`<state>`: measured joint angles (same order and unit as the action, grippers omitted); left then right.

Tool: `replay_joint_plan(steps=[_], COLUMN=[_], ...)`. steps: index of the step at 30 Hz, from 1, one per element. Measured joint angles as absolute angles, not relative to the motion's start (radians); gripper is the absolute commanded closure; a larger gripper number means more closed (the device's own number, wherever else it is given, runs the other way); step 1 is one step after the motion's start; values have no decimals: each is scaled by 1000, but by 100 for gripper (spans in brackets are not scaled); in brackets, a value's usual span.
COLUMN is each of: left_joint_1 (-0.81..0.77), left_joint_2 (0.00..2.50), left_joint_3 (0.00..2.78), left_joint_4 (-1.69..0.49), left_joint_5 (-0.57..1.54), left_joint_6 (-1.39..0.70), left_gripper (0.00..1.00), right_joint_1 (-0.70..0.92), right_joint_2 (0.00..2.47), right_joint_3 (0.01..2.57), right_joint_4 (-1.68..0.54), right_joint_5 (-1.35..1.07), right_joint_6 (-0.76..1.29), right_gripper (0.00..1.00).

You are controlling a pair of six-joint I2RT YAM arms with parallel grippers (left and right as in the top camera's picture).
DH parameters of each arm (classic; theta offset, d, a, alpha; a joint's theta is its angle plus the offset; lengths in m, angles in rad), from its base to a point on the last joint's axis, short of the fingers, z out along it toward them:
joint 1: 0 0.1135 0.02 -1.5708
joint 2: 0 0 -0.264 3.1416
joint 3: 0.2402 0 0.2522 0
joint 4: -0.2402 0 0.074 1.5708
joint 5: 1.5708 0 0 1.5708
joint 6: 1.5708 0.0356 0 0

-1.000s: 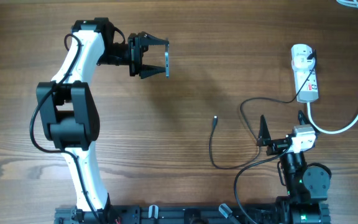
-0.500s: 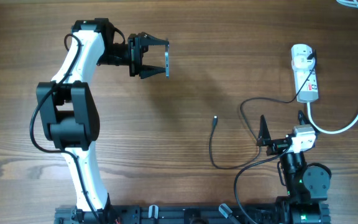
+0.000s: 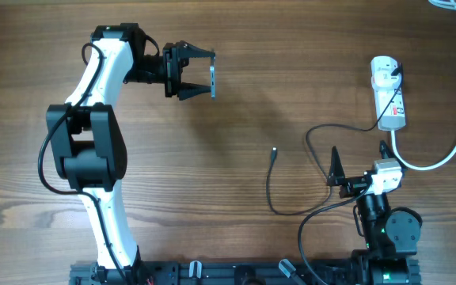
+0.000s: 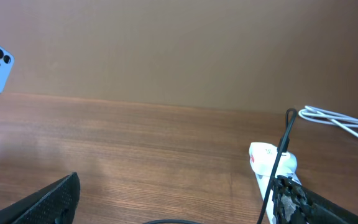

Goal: Plug charger to phone and switch on socket

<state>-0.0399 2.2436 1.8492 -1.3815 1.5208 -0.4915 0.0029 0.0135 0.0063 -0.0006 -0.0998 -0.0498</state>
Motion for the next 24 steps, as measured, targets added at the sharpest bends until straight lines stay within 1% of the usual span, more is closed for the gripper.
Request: replay_joint_plan(steps=[4,5,24], left_joint_1=[-40,-40,-40], left_joint_2=[2244,2244,2244], left_joint_3=[1849,1849,1849], left_joint_4=[-1382,-1382,-1382], left_joint_5=[1521,1521,1521], left_joint_6=[-492,-492,-492], left_gripper=[31,31,31], right_joint_1=[3,3,3], right_joint_2=[14,14,14], right_joint_3=[6,6,6], right_joint_4=[-1,-1,-1], right_joint_5=[-100,-100,-100], right_joint_6=[-50,-50,-50], right_gripper=[1,0,0])
